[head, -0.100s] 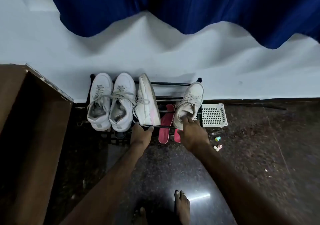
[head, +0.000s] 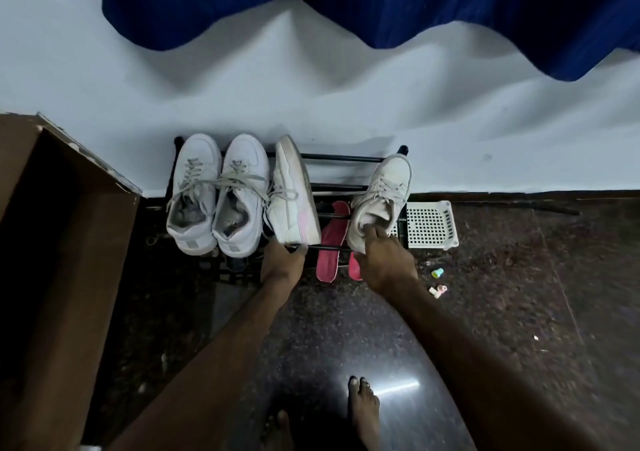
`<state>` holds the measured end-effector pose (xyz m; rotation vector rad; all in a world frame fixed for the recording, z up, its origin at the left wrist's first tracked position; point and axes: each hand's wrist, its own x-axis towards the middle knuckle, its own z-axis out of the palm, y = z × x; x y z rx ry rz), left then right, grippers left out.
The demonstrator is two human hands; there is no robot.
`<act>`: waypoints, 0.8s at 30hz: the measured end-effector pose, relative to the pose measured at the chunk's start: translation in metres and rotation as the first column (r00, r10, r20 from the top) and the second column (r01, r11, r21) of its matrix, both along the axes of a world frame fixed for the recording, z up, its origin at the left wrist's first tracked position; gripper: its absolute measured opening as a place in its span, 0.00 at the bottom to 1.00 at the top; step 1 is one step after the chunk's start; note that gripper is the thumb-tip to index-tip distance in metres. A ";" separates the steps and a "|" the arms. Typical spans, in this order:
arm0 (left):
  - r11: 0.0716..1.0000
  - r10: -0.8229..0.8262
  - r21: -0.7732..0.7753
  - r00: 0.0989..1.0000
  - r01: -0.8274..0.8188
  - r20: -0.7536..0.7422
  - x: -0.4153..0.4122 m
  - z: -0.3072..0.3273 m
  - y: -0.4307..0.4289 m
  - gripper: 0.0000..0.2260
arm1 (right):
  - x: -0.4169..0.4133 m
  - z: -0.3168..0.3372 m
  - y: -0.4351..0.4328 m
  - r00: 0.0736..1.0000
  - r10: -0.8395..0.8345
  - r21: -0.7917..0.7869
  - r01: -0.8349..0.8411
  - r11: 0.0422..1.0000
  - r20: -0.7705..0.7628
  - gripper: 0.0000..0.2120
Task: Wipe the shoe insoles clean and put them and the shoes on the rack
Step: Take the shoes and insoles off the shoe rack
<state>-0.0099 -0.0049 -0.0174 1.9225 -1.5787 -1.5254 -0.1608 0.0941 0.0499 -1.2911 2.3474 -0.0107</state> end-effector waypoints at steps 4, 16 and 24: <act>0.982 0.187 -0.003 0.981 -0.188 -0.055 -0.009 -0.008 -0.005 0.16 | -0.002 -0.017 -0.010 0.999 -0.016 0.039 0.015 0.999 0.039 0.25; 0.876 -0.234 -0.353 0.930 0.328 0.283 -0.080 0.013 0.005 0.23 | -0.013 -0.035 -0.028 0.996 -0.085 0.060 0.086 0.994 -0.028 0.11; 0.554 -0.315 -0.467 0.693 0.689 0.649 -0.043 0.048 0.038 0.08 | -0.001 -0.005 0.016 0.990 0.091 0.053 -0.086 0.995 -0.106 0.12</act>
